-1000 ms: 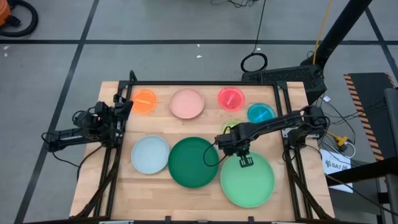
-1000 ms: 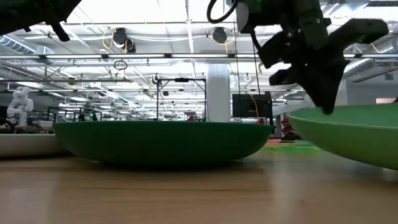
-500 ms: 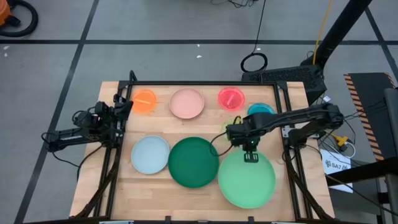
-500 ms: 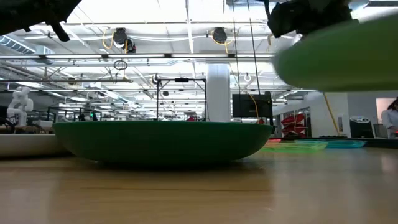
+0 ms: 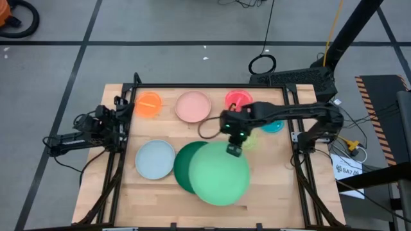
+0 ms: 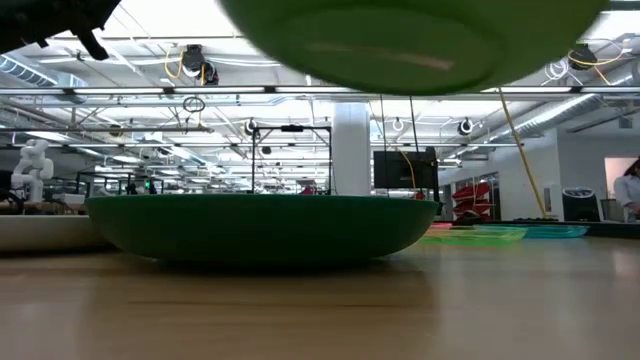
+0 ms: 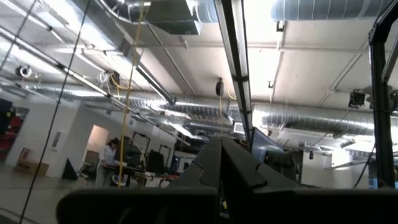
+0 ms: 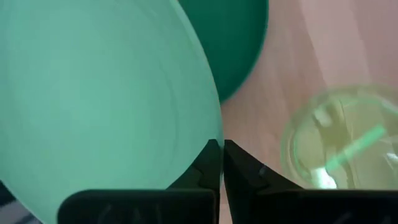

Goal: Stack plastic plates
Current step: Stack the large light green plate on the large green plate

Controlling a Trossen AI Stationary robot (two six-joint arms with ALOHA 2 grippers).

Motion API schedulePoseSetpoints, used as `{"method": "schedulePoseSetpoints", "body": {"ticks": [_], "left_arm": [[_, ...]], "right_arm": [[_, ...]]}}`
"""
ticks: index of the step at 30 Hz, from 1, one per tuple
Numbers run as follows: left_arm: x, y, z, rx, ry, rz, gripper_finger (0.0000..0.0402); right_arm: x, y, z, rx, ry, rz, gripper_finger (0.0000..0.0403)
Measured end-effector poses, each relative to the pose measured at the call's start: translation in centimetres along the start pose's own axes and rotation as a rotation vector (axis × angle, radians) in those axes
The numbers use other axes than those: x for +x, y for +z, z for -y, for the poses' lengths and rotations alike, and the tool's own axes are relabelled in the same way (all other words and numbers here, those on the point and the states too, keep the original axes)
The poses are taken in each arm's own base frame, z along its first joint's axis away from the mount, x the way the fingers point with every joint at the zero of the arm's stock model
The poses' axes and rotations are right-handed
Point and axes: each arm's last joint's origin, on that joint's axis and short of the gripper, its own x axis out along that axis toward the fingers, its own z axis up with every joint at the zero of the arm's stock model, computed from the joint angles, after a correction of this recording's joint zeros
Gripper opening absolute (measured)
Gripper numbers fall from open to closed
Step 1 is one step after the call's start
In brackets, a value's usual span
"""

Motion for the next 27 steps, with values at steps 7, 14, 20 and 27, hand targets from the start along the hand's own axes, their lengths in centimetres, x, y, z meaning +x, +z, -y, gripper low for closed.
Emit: {"method": "schedulePoseSetpoints", "body": {"ticks": [7, 14, 20, 27], "left_arm": [[0.0, 0.2, 0.0, 0.02, -0.001, 0.024, 0.0005], [0.0, 0.3, 0.0, 0.005, -0.002, 0.029, 0.0005], [0.0, 0.2, 0.0, -0.009, -0.002, 0.025, 0.0005], [0.0, 0.2, 0.0, -0.012, -0.001, 0.02, 0.0005]], "right_arm": [[3.8, 4.7, 0.6, 0.029, 0.049, -0.064, 0.0], [7.2, 7.6, 2.6, 0.08, 0.009, -0.097, 0.0], [8.5, 8.1, 3.5, 0.093, 0.0, -0.126, 0.0], [8.5, 8.2, 3.5, 0.086, -0.052, -0.103, 0.0]]}}
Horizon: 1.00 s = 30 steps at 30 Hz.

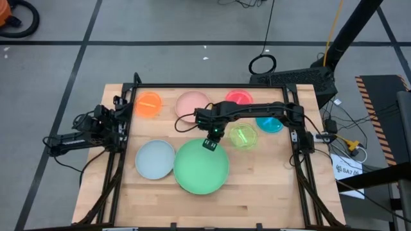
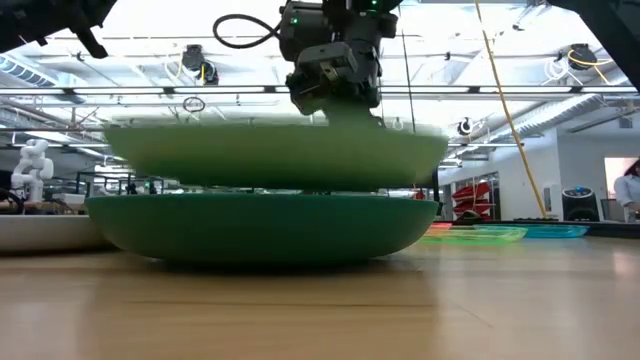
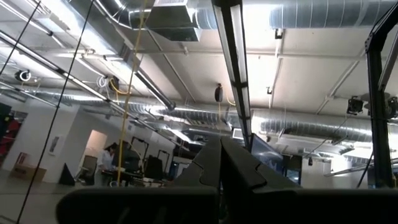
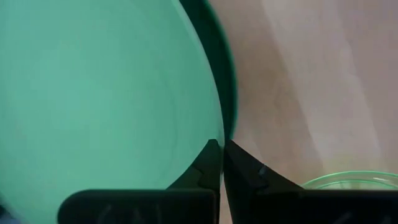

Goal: Stack plastic plates
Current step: Stack the large light green plate on the large green plate, then stack the large pink plate on the large light green plate

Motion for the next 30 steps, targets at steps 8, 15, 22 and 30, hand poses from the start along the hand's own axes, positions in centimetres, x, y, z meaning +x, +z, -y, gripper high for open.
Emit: {"method": "schedulePoseSetpoints", "body": {"ticks": [8, 15, 22, 30], "left_arm": [[0.0, -0.01, 0.0, -0.002, 0.0, -0.001, 0.0005], [0.0, 0.0, 0.0, -0.003, 0.0, -0.001, 0.0005], [0.0, -0.01, 0.0, -0.003, 0.0, -0.001, 0.0005], [0.0, 0.0, 0.0, -0.002, 0.0, -0.001, 0.0005]], "right_arm": [[0.01, 0.0, -0.02, -0.006, -0.02, 0.008, 0.0005], [0.01, 0.07, -0.07, -0.007, -0.018, 0.016, 0.0007], [0.01, 0.36, -0.18, -0.014, -0.006, 0.045, 0.0046], [0.0, 0.44, -0.15, -0.014, -0.004, 0.053, 0.0113]]}}
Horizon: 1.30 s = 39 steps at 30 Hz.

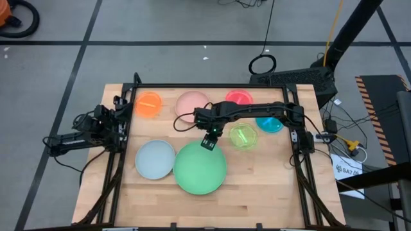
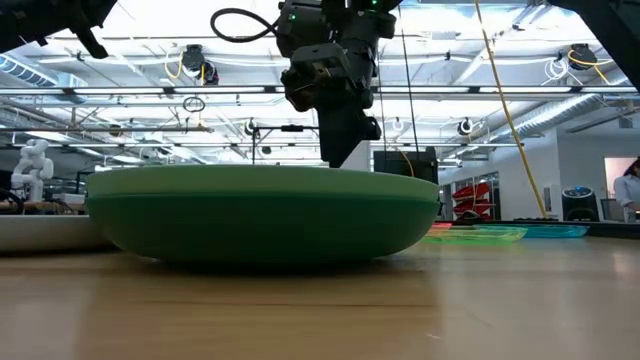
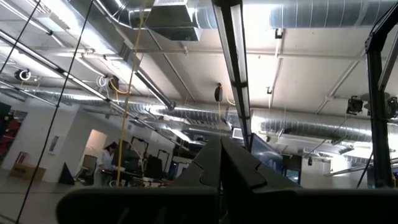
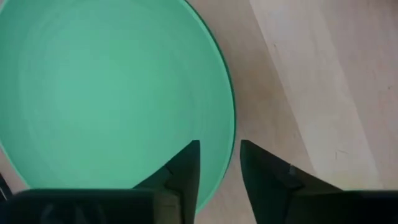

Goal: Stack plastic plates
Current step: Stack the large pink plate on the large light green plate

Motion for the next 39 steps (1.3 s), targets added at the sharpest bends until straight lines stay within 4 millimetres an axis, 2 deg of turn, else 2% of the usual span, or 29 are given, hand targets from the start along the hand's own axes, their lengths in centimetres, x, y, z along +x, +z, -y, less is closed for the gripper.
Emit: {"method": "schedulePoseSetpoints", "body": {"ticks": [6, 10, 14, 17, 21, 24, 28, 33, 39], "left_arm": [[0.0, -0.1, 0.0, 0.003, 0.001, -0.009, 0.0005], [0.0, -0.3, 0.0, 0.007, 0.003, -0.028, 0.0005], [0.0, -0.7, -0.1, 0.009, 0.007, -0.068, 0.0005], [-0.1, -1.0, -0.1, 0.001, 0.01, -0.105, 0.0005], [-0.1, -1.4, -0.1, -0.011, 0.016, -0.144, 0.0005], [-0.1, -1.5, -0.2, -0.03, 0.019, -0.156, 0.0005], [-0.2, -2.0, -0.2, -0.03, 0.027, -0.208, 0.0005], [-0.6, -3.3, -0.4, -0.005, 0.053, -0.342, 0.0005], [-0.6, -3.2, -0.7, 0.04, 0.145, -0.327, 0.0005]], "right_arm": [[-0.8, -0.2, 0.0, -0.062, -0.021, 0.011, 0.0124], [-2.4, -0.7, -0.9, -0.153, -0.093, 0.085, 0.0117], [-4.4, -1.5, -1.9, -0.222, -0.081, 0.152, 0.0114], [-5.1, -2.7, -1.7, -0.25, -0.074, 0.183, 0.0114], [-4.9, -4.3, -0.6, -0.25, -0.059, 0.264, 0.0114], [-4.0, -5.2, 0.1, -0.28, -0.049, 0.366, 0.0114], [-2.3, -5.7, 1.2, -0.33, -0.171, 0.497, 0.0114], [-0.9, -4.8, 2.4, -0.359, -0.355, 0.586, 0.0114], [-0.8, -2.0, 4.3, -0.37, -0.332, 0.635, 0.0114]]}}
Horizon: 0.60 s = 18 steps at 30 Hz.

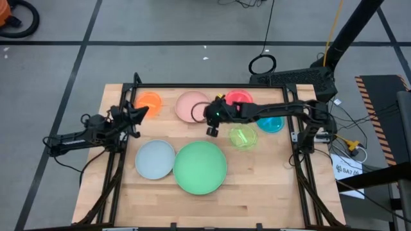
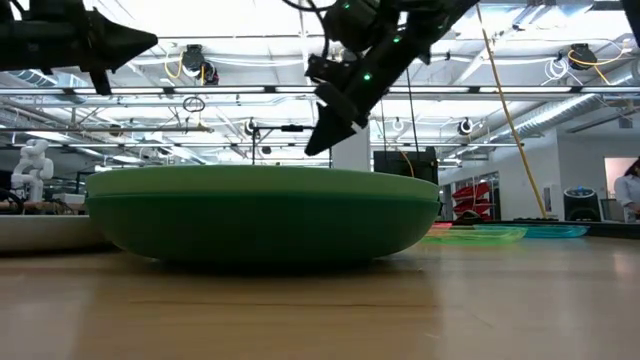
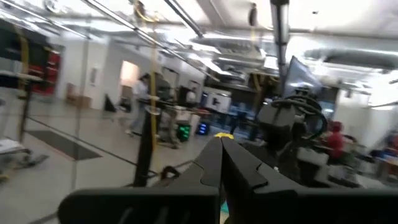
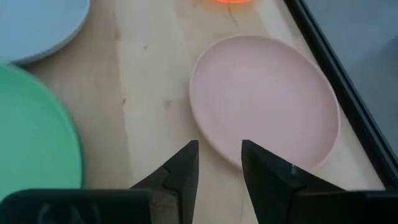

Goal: Stack plastic plates
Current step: Stack the large pink plate on the large light green plate

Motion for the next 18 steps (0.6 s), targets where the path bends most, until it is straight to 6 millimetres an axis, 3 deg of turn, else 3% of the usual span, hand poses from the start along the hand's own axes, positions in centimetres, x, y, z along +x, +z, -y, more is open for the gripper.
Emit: {"method": "schedulePoseSetpoints", "body": {"ticks": [11, 18], "left_arm": [[-0.2, 1.9, 0.1, 0.004, 0.022, 0.196, 0.0005], [-0.5, 3.2, 0.1, 0.031, 0.02, 0.329, 0.0005]], "right_arm": [[0.1, 4.8, 0.1, -0.025, 0.035, 0.064, 0.0114], [2.8, 7.0, -0.2, -0.018, 0.031, 0.086, 0.0114]]}}
